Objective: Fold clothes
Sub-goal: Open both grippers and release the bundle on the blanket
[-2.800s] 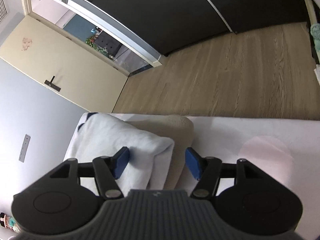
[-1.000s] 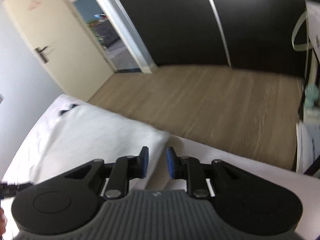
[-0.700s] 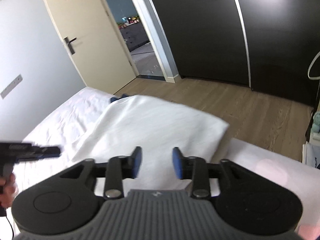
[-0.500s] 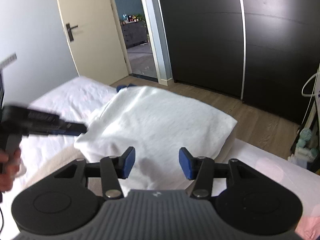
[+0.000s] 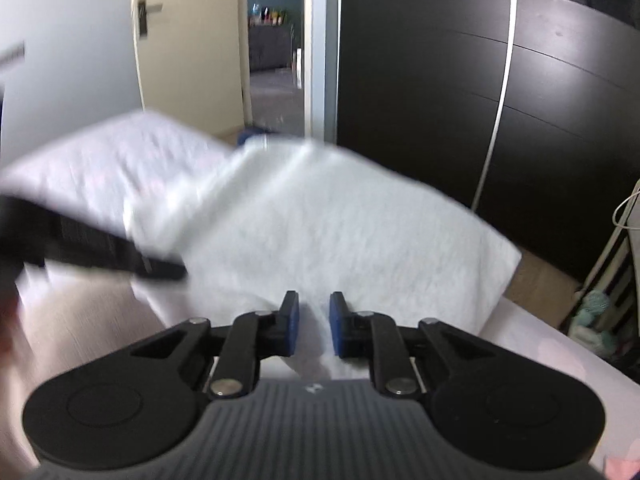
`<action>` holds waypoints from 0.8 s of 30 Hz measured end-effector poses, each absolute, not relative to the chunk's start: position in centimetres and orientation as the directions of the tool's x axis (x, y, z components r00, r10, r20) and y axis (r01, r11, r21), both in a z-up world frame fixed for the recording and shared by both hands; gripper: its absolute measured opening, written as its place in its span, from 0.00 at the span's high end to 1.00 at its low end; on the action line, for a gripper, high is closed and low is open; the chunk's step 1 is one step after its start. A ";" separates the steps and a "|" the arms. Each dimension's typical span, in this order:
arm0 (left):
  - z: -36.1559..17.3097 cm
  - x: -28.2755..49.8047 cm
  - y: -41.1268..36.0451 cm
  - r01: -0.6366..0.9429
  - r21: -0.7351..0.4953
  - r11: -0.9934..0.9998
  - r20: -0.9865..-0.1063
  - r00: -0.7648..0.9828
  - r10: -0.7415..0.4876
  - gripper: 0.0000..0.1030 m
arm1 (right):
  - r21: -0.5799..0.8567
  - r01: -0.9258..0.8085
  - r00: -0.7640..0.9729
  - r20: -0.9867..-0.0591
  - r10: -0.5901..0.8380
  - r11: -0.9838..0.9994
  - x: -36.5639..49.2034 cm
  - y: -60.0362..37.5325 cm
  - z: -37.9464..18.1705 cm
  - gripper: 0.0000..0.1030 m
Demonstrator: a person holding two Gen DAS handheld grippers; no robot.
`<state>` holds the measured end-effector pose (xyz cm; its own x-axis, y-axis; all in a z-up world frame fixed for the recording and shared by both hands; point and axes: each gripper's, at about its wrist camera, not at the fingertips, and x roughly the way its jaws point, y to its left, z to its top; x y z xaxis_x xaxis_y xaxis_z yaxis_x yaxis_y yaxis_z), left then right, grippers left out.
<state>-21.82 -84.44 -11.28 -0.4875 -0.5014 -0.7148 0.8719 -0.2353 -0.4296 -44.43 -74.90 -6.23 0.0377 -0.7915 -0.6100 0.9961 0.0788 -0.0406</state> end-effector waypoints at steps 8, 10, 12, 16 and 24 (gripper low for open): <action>-11.6 -22.3 -83.7 0.890 -0.365 -0.273 -0.741 -0.456 -0.493 0.99 | -0.152 0.980 0.002 -0.637 -0.770 0.128 -44.0 -72.8 -8.6 0.82; -11.3 -22.5 -83.4 0.898 -0.346 -0.270 -0.751 -0.438 -0.494 1.00 | -0.138 0.982 0.011 -0.648 -0.762 0.131 -44.5 -72.5 -8.6 0.83; -11.1 -22.4 -83.0 0.906 -0.330 -0.263 -0.759 -0.421 -0.497 0.99 | -0.121 0.984 0.020 -0.661 -0.750 0.133 -44.8 -72.3 -8.5 0.85; -10.1 -21.9 -81.6 0.924 -0.300 -0.238 -0.777 -0.381 -0.502 1.00 | -0.064 0.991 0.040 -0.690 -0.722 0.116 -45.8 -70.6 -8.2 0.92; -6.0 -18.2 -75.1 0.955 -0.214 -0.208 -0.760 -0.296 -0.578 0.90 | -0.051 0.996 0.023 -0.672 -0.741 0.077 -46.9 -66.6 -4.8 0.57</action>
